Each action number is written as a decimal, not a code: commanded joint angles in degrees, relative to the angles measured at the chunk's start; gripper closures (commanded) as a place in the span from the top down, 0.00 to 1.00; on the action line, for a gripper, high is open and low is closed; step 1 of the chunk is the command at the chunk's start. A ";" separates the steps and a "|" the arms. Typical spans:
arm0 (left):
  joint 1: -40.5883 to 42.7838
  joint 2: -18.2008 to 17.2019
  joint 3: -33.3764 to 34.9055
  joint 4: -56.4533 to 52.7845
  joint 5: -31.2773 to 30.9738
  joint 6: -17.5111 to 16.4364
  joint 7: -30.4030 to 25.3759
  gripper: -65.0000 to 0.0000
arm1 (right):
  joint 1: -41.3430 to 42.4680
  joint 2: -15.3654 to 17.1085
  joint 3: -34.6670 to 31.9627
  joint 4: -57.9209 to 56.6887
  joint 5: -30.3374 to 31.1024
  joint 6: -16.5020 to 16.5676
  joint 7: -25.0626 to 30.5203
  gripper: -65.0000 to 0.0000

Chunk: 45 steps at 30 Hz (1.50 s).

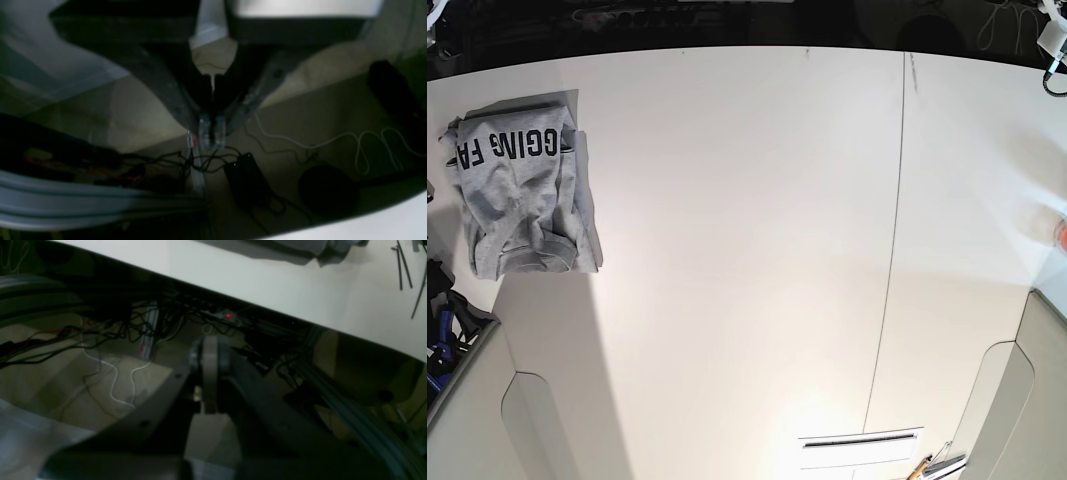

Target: Fold the T-shirt properly

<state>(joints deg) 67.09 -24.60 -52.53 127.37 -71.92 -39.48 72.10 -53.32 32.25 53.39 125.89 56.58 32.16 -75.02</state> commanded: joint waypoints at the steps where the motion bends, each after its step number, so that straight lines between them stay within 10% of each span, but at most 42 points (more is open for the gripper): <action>1: 0.83 -0.31 -0.24 -0.02 -0.72 -0.52 -1.33 0.00 | -0.39 0.55 -0.11 0.17 0.42 0.20 0.63 0.00; 7: 0.68 -0.31 8.46 -8.31 0.39 -0.52 -5.73 0.00 | -0.39 -1.31 -11.26 -11.10 -2.67 0.22 3.39 0.00; 12: -2.86 -0.31 23.85 -24.50 9.16 -0.52 -15.43 0.00 | 0.72 -1.51 -27.45 -31.10 -9.99 0.22 17.27 0.00; 22: -24.57 1.55 51.10 -68.76 33.79 -0.52 -56.92 0.00 | 20.35 -6.12 -54.18 -80.32 -26.45 0.04 56.04 0.00; 27: -39.54 6.14 58.51 -86.20 48.11 -0.52 -70.82 0.00 | 34.18 -12.87 -63.36 -96.76 -33.75 -6.71 69.33 0.00; 36: -55.87 12.52 62.38 -98.12 62.73 20.63 -74.75 0.00 | 48.70 -21.57 -72.26 -103.16 -42.49 -20.94 75.19 0.00; 45: -58.69 12.35 62.38 -98.14 64.08 20.83 -74.69 0.00 | 49.96 -21.81 -72.26 -103.19 -43.76 -22.43 74.99 0.00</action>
<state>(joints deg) 8.49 -11.90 9.80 29.02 -7.92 -18.44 -2.20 -3.55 10.04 -18.83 22.48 12.80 9.80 -0.25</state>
